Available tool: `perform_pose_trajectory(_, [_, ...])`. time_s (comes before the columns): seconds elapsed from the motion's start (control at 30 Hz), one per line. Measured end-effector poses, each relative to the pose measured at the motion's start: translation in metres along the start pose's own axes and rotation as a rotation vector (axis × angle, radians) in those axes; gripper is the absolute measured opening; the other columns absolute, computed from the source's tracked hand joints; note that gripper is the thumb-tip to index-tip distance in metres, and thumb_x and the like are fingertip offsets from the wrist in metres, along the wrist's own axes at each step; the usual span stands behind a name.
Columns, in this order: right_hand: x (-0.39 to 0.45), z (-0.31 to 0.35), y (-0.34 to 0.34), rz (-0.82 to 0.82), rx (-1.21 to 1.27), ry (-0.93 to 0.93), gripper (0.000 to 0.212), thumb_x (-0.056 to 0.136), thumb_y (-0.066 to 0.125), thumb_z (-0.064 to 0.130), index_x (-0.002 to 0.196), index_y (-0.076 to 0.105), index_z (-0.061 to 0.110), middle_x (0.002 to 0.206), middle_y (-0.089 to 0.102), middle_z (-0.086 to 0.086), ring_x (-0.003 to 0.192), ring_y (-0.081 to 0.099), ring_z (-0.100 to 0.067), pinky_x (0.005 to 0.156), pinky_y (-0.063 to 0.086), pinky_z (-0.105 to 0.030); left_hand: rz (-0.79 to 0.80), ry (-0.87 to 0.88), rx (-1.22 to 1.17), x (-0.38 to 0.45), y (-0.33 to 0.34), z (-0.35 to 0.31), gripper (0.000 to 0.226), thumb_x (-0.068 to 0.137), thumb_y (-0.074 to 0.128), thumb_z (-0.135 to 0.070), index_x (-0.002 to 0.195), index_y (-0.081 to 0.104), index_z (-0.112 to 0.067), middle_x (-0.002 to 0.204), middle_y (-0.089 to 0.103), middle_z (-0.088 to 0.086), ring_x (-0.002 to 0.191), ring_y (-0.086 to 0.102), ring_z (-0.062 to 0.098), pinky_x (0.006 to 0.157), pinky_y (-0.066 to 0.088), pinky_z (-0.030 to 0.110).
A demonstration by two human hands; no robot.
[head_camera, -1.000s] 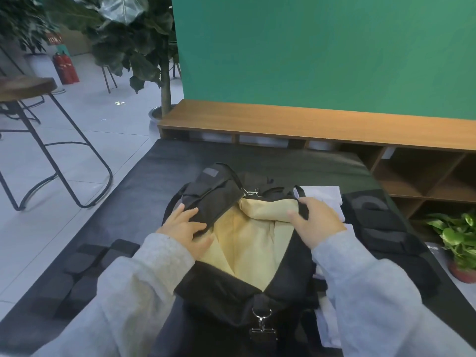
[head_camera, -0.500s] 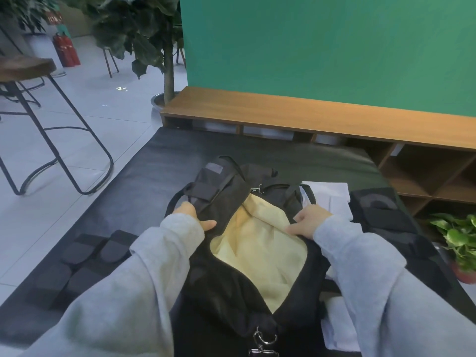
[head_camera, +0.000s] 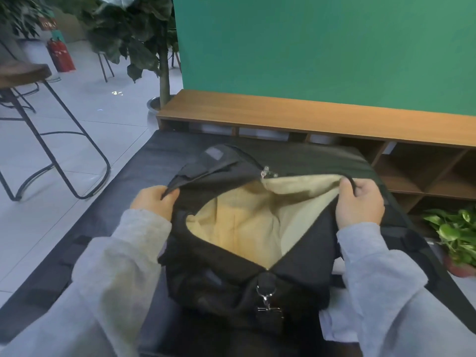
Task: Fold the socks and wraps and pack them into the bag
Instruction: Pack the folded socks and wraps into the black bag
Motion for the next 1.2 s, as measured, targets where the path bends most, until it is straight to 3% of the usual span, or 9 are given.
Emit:
perform_pose_trajectory(0.17, [-0.014,-0.015,-0.002,0.084,0.019,0.062,0.017,0.092,0.051,0.027,0.091,0.056,0.012,0.083,0.057,0.001,0.084,0.052,-0.021,0.073,0.033,-0.026,0.040,-0.027,0.044,-0.015,0.001,0.010,0.031,0.095,0.046,-0.029,0.080,0.062,-0.008,0.072,0.060,0.012,0.067,0.053,0.029,0.060,0.036,0.030])
perform_pose_trajectory(0.27, [-0.028,-0.015,0.000,0.208,0.117,0.072,0.010,0.090,0.056,0.027,0.085,0.058,0.019,0.080,0.063,0.003,0.082,0.060,-0.021,0.071,0.046,-0.031,0.089,-0.018,0.056,-0.024,0.007,0.007,0.029,0.096,0.046,-0.031,0.079,0.058,-0.010,0.070,0.058,0.008,0.061,0.050,0.020,0.056,0.033,0.029])
perform_pose_trajectory(0.4, [-0.050,-0.025,-0.009,0.393,0.214,0.138,0.014,0.093,0.054,0.019,0.106,0.056,0.025,0.086,0.066,0.006,0.066,0.063,-0.011,0.059,0.052,-0.023,0.220,-0.012,0.107,-0.036,0.022,0.004,0.025,0.090,0.056,-0.037,0.095,0.056,-0.013,0.085,0.061,0.004,0.080,0.057,0.023,0.075,0.045,0.036])
perform_pose_trajectory(0.57, [-0.071,-0.059,-0.047,0.371,0.110,0.126,0.016,0.092,0.055,0.015,0.107,0.055,0.021,0.089,0.066,0.007,0.061,0.065,-0.011,0.053,0.052,-0.017,0.310,-0.009,0.111,-0.053,0.037,0.002,0.046,0.084,0.066,-0.033,0.123,0.050,-0.015,0.112,0.061,0.006,0.104,0.058,0.027,0.095,0.046,0.045])
perform_pose_trajectory(0.8, [-0.101,-0.108,-0.085,0.270,-0.176,0.078,0.027,0.089,0.061,0.019,0.111,0.052,0.031,0.113,0.052,0.007,0.091,0.055,-0.014,0.078,0.043,-0.027,0.297,0.018,-0.010,-0.078,0.047,-0.004,0.061,0.083,0.067,-0.019,0.136,0.037,-0.014,0.128,0.054,0.006,0.117,0.052,0.028,0.100,0.043,0.043])
perform_pose_trajectory(0.9, [-0.116,-0.118,-0.089,0.279,-0.328,0.062,0.041,0.085,0.066,0.021,0.121,0.050,0.029,0.122,0.035,0.006,0.081,0.047,-0.011,0.076,0.038,-0.026,0.298,0.023,-0.013,-0.087,0.050,-0.003,0.064,0.085,0.066,-0.016,0.140,0.032,-0.014,0.130,0.053,0.011,0.118,0.052,0.029,0.098,0.044,0.042])
perform_pose_trajectory(1.0, [-0.132,-0.126,-0.081,0.345,-0.461,0.062,0.045,0.081,0.069,0.033,0.120,0.048,0.034,0.134,0.030,0.009,0.076,0.055,-0.018,0.069,0.043,-0.027,0.285,0.032,-0.028,-0.088,0.048,-0.001,0.061,0.085,0.065,-0.014,0.138,0.034,-0.014,0.123,0.057,0.012,0.112,0.055,0.030,0.096,0.045,0.043])
perform_pose_trajectory(1.07, [-0.138,-0.127,-0.072,0.404,-0.509,0.039,0.049,0.080,0.069,0.040,0.123,0.047,0.035,0.140,0.028,0.012,0.086,0.057,-0.015,0.072,0.045,-0.025,0.277,0.019,-0.019,-0.088,0.046,0.002,0.061,0.085,0.065,-0.014,0.138,0.034,-0.015,0.121,0.058,0.013,0.111,0.056,0.031,0.095,0.046,0.045])
perform_pose_trajectory(1.2, [-0.146,-0.135,-0.057,0.535,-0.680,0.052,0.067,0.078,0.065,0.053,0.135,0.033,0.042,0.152,0.012,0.012,0.123,0.042,-0.022,0.096,0.039,-0.027,0.279,0.025,-0.014,-0.086,0.044,0.004,0.061,0.085,0.065,-0.012,0.138,0.034,-0.015,0.119,0.059,0.015,0.110,0.056,0.033,0.095,0.046,0.047])
Point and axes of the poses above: each hand's wrist, its own x-axis towards the middle knuckle, its own y-axis out of the palm, z = x × y, the point moved 6 cm from there along x, towards the middle knuckle
